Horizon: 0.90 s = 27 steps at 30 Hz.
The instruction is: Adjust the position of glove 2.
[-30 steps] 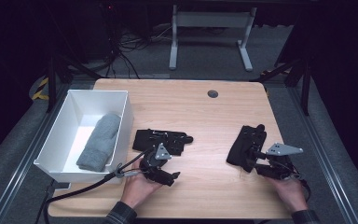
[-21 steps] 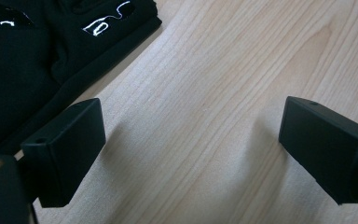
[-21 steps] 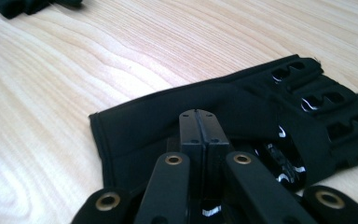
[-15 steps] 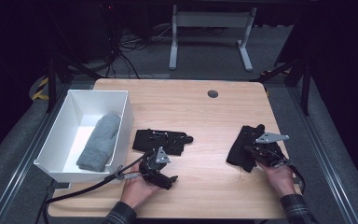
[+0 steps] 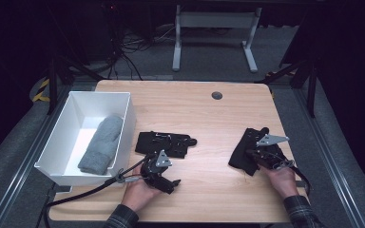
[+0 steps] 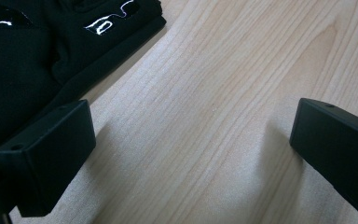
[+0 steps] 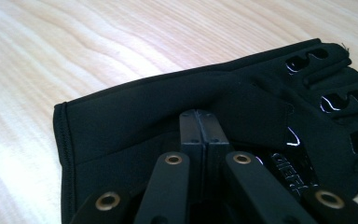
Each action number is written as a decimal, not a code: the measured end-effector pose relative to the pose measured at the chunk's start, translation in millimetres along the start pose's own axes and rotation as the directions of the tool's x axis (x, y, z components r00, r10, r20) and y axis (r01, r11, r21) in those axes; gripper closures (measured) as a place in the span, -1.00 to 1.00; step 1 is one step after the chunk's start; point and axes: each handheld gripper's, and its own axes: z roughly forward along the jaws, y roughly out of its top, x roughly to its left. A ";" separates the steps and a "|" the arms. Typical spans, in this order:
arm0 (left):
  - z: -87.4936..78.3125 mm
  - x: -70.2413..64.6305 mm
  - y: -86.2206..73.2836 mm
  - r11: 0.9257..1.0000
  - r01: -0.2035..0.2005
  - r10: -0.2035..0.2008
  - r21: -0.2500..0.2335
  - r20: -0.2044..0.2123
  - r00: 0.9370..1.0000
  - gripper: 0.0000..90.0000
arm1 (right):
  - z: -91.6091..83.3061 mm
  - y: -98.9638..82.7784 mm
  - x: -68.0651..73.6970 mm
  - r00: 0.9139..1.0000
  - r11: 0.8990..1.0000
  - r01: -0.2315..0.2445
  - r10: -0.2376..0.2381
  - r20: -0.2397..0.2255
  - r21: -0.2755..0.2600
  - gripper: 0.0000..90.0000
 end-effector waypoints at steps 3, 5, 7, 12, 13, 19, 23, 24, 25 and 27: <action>0.1 -0.2 -0.3 1.000 0.002 -0.002 -0.003 -0.001 1.000 -0.99 | 0.1 -0.2 4.2 0.999 1.000 0.018 -0.018 -0.034 -0.003 1.00; 0.3 -0.3 -0.1 1.000 0.002 -0.002 -0.004 -0.001 1.000 -0.99 | 0.0 -0.3 7.3 0.998 0.999 0.033 -0.033 -0.060 -0.004 1.00; 0.3 -0.3 -0.1 1.000 0.002 -0.002 -0.004 -0.001 1.000 -0.99 | -0.1 -0.5 9.5 0.996 0.999 0.043 -0.044 -0.072 -0.007 1.00; 0.4 -0.3 0.0 1.000 0.002 -0.002 -0.004 -0.002 1.000 -0.99 | -1.2 -2.4 21.8 0.985 0.996 0.090 -0.092 -0.148 -0.019 1.00; 0.4 -0.4 0.0 1.000 0.003 -0.003 -0.004 -0.002 1.000 -0.99 | -1.7 -3.1 24.0 0.982 0.995 0.096 -0.098 -0.159 -0.021 1.00; 0.6 -0.5 0.2 1.000 0.003 -0.003 -0.004 -0.002 1.000 -0.99 | -4.7 -7.1 35.0 0.970 0.993 0.114 -0.118 -0.211 -0.032 1.00; 0.5 -1.0 0.0 1.000 0.004 -0.004 -0.003 -0.002 1.000 -0.99 | -8.7 -7.8 47.9 0.962 0.987 0.162 -0.162 -0.220 -0.019 1.00; 0.4 -1.1 0.1 1.000 0.004 -0.004 -0.003 -0.002 1.000 -0.99 | -9.4 -7.9 52.4 0.958 0.984 0.175 -0.175 -0.227 -0.019 1.00; 0.4 -1.1 0.1 1.000 0.004 -0.004 -0.003 -0.002 1.000 -0.99 | -10.0 -8.4 56.1 0.954 0.982 0.185 -0.185 -0.235 -0.022 1.00; 0.4 -1.1 0.1 1.000 0.005 -0.005 -0.002 -0.002 1.000 -0.99 | -11.7 -10.5 60.8 0.948 0.982 0.186 -0.186 -0.259 -0.023 1.00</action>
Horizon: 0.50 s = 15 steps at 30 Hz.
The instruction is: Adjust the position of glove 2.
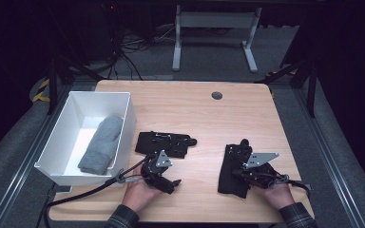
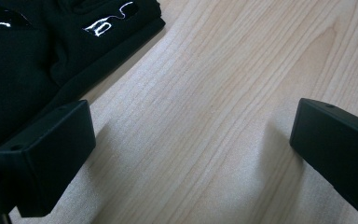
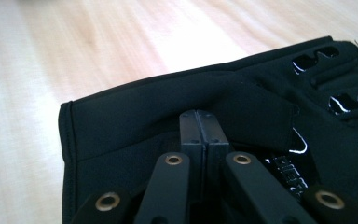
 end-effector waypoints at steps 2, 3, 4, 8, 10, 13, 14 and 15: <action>0.1 0.0 0.0 1.000 0.000 0.000 0.000 0.000 1.000 -0.99 | -1.3 -0.3 5.2 1.000 1.000 0.018 -0.018 0.004 0.010 1.00; 0.0 0.0 0.0 1.000 0.000 0.000 0.000 0.000 1.000 -0.99 | -1.7 -0.9 7.7 1.000 1.000 0.022 -0.022 -0.003 0.010 1.00; 0.0 0.0 0.0 1.000 0.000 0.000 0.000 0.000 1.000 -0.99 | -2.0 -1.4 10.3 1.000 1.000 0.025 -0.025 -0.007 0.009 1.00; 0.1 0.0 0.0 1.000 0.001 -0.001 -0.001 -0.001 1.000 -0.99 | -3.7 -3.2 20.8 0.999 0.999 0.042 -0.041 -0.034 0.015 1.00; -0.5 0.4 1.1 1.000 0.006 -0.006 0.006 -0.002 1.000 -0.98 | -4.9 -3.6 21.6 0.999 0.999 0.044 -0.043 -0.030 0.003 0.82; -4.4 3.1 3.7 0.999 0.050 -0.050 0.012 0.018 0.999 -0.87 | -9.9 -2.3 17.0 1.000 0.999 0.008 -0.009 -0.019 -0.035 0.49; -5.6 3.7 4.4 0.998 0.059 -0.059 0.012 0.022 0.998 -0.82 | -12.1 -1.9 15.4 1.000 0.999 0.000 0.000 -0.017 -0.045 0.45; -7.0 3.7 5.0 0.998 0.061 -0.061 0.004 0.017 0.998 -0.78 | -13.5 -1.9 14.7 1.000 0.998 -0.006 0.005 -0.010 -0.055 0.37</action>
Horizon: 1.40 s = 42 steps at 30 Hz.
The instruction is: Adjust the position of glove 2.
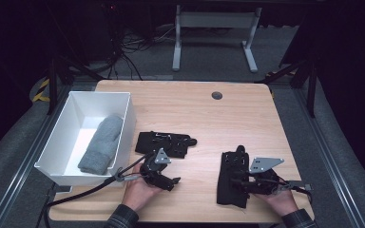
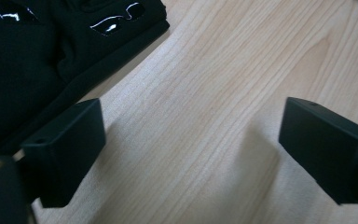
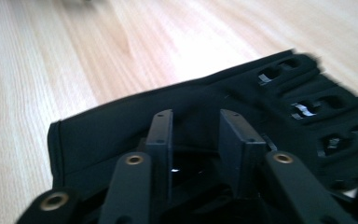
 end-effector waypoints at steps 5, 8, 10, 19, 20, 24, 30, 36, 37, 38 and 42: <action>-16.5 -3.7 5.5 0.999 0.000 -0.002 -0.051 -0.030 1.000 -0.45 | -3.6 -1.3 -5.0 0.999 1.000 -0.024 0.025 0.047 -0.020 0.08; -31.5 -8.1 7.8 0.996 -0.013 0.007 -0.088 -0.066 0.998 -0.14 | -4.8 -1.1 -6.5 0.997 0.999 -0.030 0.031 0.063 -0.020 0.02; -40.5 -10.6 8.4 0.995 -0.013 0.005 -0.097 -0.085 0.996 0.17 | -4.5 -1.6 -7.5 0.997 0.999 -0.030 0.032 0.071 -0.019 -0.01; -69.7 -36.5 7.7 0.993 0.038 -0.054 -0.115 -0.142 0.988 0.87 | -0.4 -2.2 -8.4 0.996 1.000 -0.025 0.024 0.081 0.009 -0.11; -70.4 -39.2 8.4 0.992 0.039 -0.056 -0.118 -0.145 0.988 0.90 | -0.2 -2.3 -8.5 0.996 1.000 -0.026 0.025 0.081 0.012 -0.11; -64.6 -37.0 10.7 0.993 0.053 -0.070 -0.110 -0.158 0.985 0.91 | 0.2 -2.4 -9.0 0.996 1.000 -0.025 0.024 0.085 0.013 -0.12; -48.7 -11.2 15.4 0.993 0.086 -0.100 -0.076 -0.195 0.976 0.90 | -0.5 -2.8 -9.5 0.996 1.000 -0.021 0.020 0.088 0.014 -0.12; -34.1 14.1 26.8 0.992 0.103 -0.119 -0.074 -0.242 0.963 1.00 | 0.1 -3.1 -10.3 0.996 1.000 -0.021 0.019 0.092 0.022 -0.12; -32.2 19.4 29.2 0.992 0.105 -0.121 -0.076 -0.253 0.960 1.00 | 0.0 -3.1 -10.3 0.996 1.000 -0.022 0.020 0.091 0.021 -0.12; -30.6 22.1 30.4 0.991 0.107 -0.124 -0.078 -0.264 0.957 1.00 | -0.2 -3.2 -10.5 0.996 1.000 -0.021 0.019 0.092 0.019 -0.12; -20.9 37.2 34.8 0.990 0.126 -0.141 -0.068 -0.310 0.940 1.00 | -0.7 -3.6 -11.3 0.996 1.000 -0.025 0.024 0.091 0.016 -0.12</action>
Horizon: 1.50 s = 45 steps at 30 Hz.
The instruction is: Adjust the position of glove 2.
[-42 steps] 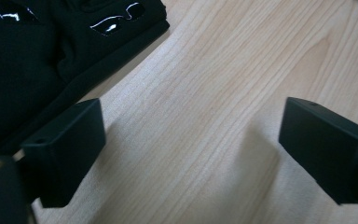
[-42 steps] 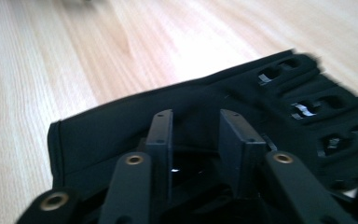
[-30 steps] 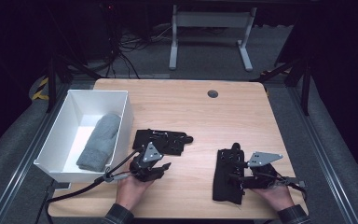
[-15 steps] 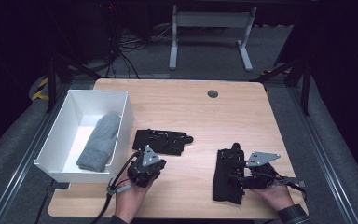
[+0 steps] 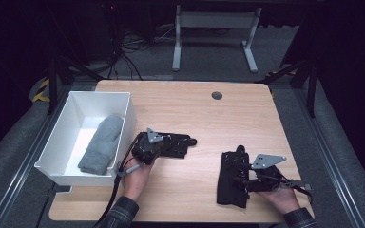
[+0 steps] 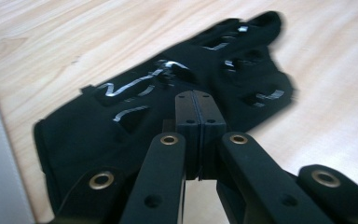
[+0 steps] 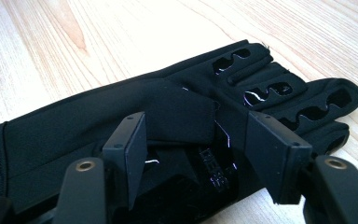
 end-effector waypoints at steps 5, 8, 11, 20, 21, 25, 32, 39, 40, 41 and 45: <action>20.7 9.5 -0.2 0.999 0.018 -0.018 0.043 -0.015 1.000 1.00 | 0.0 0.2 -0.7 1.000 1.000 0.001 -0.001 0.005 -0.003 -0.13; 30.3 9.0 -2.4 0.997 0.025 -0.025 0.074 0.002 1.000 1.00 | 0.0 0.2 -0.7 1.000 1.000 0.002 -0.002 0.006 -0.004 -0.14; 31.4 3.6 -0.5 0.997 0.013 -0.014 0.074 0.015 1.000 1.00 | 0.0 0.3 -1.1 1.000 1.000 0.003 -0.003 0.007 -0.006 -0.14; 34.6 -26.1 6.7 0.997 -0.019 0.011 0.073 0.109 0.994 1.00 | -0.2 0.3 -1.3 1.000 1.000 0.001 -0.001 0.012 -0.007 -0.14; 35.0 -32.0 8.0 0.996 -0.038 0.029 0.075 0.112 0.993 1.00 | -0.1 0.3 -1.3 1.000 1.000 0.001 -0.001 0.012 -0.007 -0.14; 36.5 -51.0 12.1 0.995 -0.065 0.052 0.077 0.161 0.986 1.00 | 0.1 0.3 -1.5 1.000 1.000 0.000 0.000 0.015 -0.005 -0.14; 38.2 -68.5 16.1 0.994 -0.085 0.069 0.066 0.217 0.974 1.00 | -0.4 0.3 -1.7 1.000 1.000 -0.001 0.001 0.017 -0.007 -0.14; 23.6 -50.7 19.0 0.997 -0.069 0.060 0.045 0.182 0.982 1.00 | -1.2 0.1 -2.1 1.000 1.000 -0.003 0.003 0.018 -0.005 -0.15; 22.3 -46.6 18.5 0.997 -0.061 0.053 0.040 0.172 0.984 1.00 | -1.2 0.1 -2.1 1.000 1.000 -0.003 0.003 0.019 -0.004 -0.15; 21.7 -43.7 18.0 0.998 -0.048 0.041 0.037 0.166 0.985 1.00 | -1.1 0.0 -2.1 1.000 1.000 -0.004 0.004 0.019 -0.004 -0.15; 22.4 -28.7 14.6 0.998 -0.029 0.022 0.047 0.135 0.991 1.00 | -0.6 0.0 -2.2 1.000 1.000 -0.004 0.004 0.020 -0.004 -0.15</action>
